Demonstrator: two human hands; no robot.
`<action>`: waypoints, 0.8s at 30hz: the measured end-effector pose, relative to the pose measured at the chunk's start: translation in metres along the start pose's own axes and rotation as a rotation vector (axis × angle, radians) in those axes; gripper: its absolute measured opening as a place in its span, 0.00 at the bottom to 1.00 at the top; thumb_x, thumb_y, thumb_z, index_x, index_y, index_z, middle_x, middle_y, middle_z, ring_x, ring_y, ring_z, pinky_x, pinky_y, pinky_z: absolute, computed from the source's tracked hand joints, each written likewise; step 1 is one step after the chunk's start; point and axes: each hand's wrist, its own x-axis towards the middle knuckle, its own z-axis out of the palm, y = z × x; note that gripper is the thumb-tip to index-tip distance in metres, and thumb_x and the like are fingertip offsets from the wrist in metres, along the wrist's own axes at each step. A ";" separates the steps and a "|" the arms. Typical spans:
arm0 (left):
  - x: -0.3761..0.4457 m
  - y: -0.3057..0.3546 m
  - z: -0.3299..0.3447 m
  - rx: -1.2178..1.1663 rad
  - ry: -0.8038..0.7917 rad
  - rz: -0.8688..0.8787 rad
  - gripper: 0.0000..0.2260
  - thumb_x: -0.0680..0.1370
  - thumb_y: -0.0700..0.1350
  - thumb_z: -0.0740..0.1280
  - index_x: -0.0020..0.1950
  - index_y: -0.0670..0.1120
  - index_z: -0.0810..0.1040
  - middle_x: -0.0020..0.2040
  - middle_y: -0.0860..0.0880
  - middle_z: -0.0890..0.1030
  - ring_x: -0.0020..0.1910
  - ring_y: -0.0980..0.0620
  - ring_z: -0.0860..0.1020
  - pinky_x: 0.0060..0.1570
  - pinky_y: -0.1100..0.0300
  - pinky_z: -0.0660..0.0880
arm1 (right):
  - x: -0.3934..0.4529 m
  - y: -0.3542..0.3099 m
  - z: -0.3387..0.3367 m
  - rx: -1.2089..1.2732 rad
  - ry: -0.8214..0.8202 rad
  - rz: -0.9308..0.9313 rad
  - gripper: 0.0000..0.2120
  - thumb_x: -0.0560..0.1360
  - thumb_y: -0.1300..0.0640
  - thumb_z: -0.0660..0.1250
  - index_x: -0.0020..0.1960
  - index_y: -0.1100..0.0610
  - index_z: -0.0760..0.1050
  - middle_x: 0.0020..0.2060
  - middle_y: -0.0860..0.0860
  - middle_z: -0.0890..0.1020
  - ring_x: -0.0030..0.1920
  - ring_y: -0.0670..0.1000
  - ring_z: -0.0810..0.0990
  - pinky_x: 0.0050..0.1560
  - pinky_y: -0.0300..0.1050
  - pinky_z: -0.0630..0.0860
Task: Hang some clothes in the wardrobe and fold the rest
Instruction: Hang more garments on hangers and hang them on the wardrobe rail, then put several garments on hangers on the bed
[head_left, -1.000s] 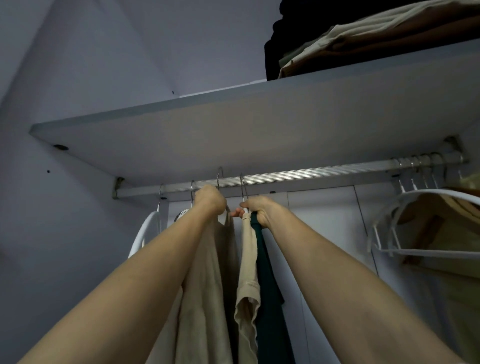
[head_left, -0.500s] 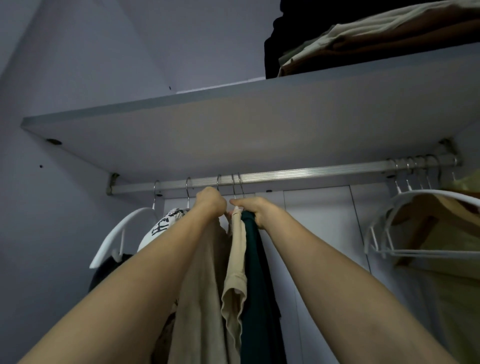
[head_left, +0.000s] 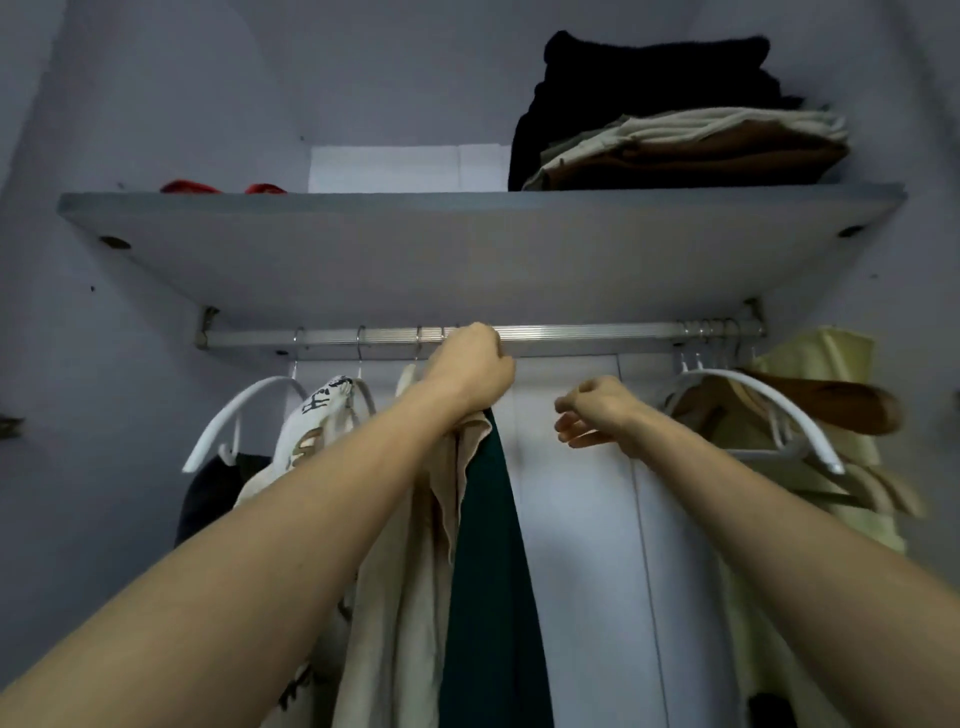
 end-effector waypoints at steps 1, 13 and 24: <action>-0.010 0.006 -0.001 0.029 -0.002 0.042 0.11 0.76 0.44 0.61 0.52 0.41 0.80 0.49 0.43 0.82 0.52 0.41 0.78 0.53 0.50 0.76 | -0.015 0.003 -0.006 -0.037 0.022 0.015 0.08 0.81 0.62 0.59 0.54 0.66 0.74 0.39 0.59 0.80 0.35 0.52 0.80 0.36 0.42 0.78; -0.189 0.099 0.026 -0.353 -0.535 0.342 0.16 0.78 0.51 0.63 0.64 0.47 0.75 0.58 0.46 0.79 0.57 0.44 0.77 0.56 0.50 0.75 | -0.269 0.021 -0.060 -0.343 0.230 0.354 0.08 0.79 0.61 0.62 0.45 0.64 0.77 0.38 0.57 0.82 0.35 0.51 0.81 0.39 0.42 0.78; -0.439 0.262 0.055 -0.702 -1.090 0.552 0.15 0.78 0.51 0.64 0.63 0.48 0.76 0.53 0.47 0.81 0.51 0.48 0.79 0.52 0.56 0.76 | -0.555 0.037 -0.142 -0.619 0.293 0.791 0.07 0.78 0.59 0.62 0.52 0.60 0.78 0.43 0.56 0.84 0.40 0.52 0.83 0.45 0.49 0.81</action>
